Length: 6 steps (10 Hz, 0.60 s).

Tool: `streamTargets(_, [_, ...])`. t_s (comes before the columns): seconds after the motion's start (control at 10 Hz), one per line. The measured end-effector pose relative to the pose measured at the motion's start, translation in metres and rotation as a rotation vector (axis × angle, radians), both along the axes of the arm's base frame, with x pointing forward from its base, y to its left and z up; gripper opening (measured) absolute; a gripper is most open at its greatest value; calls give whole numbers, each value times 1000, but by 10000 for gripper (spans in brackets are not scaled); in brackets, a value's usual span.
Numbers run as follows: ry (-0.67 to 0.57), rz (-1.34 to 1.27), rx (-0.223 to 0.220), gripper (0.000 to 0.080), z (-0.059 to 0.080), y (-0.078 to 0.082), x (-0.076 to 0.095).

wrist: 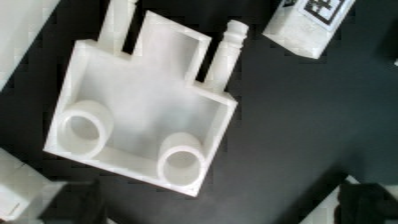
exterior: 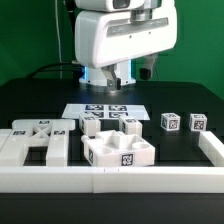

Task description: Assemble chair

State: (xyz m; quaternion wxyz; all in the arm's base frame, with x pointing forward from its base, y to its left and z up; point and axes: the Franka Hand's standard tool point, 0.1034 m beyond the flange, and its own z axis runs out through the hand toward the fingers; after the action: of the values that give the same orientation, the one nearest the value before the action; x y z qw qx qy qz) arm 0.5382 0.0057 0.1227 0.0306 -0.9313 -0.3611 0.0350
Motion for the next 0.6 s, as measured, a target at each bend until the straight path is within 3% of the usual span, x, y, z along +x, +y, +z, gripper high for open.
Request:
streamTargets(0.4, [-4, -117, -6, 650, -13, 4, -2])
streamTargets(0.6, [-14, -215, -8, 650, -22, 7, 10])
